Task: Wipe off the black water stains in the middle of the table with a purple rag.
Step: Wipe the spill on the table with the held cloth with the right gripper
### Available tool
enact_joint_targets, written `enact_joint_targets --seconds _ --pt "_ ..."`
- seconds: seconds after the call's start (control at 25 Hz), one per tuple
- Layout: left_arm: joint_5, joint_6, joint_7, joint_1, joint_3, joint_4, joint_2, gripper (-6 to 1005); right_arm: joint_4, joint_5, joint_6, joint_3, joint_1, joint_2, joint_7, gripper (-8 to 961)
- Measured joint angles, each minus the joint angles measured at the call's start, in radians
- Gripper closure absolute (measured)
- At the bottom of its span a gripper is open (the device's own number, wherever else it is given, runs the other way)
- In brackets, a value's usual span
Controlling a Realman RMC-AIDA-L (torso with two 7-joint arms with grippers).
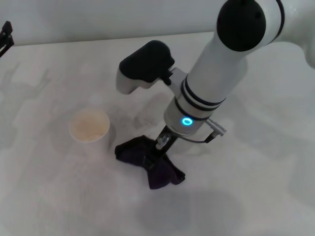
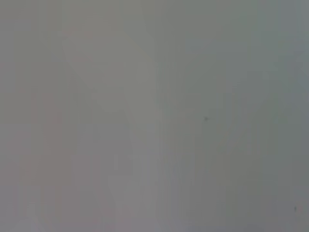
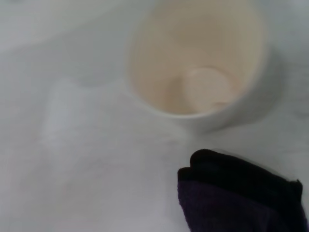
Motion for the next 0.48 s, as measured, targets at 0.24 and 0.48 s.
enact_joint_targets --seconds 0.24,0.48 --pt "-0.001 0.001 0.0 -0.001 0.0 0.0 0.002 111 -0.001 -0.089 0.006 0.06 -0.015 -0.004 0.048 787" --pt "-0.001 0.002 0.0 -0.009 0.0 0.0 0.006 111 0.013 -0.182 0.046 0.121 -0.034 -0.005 0.091 788"
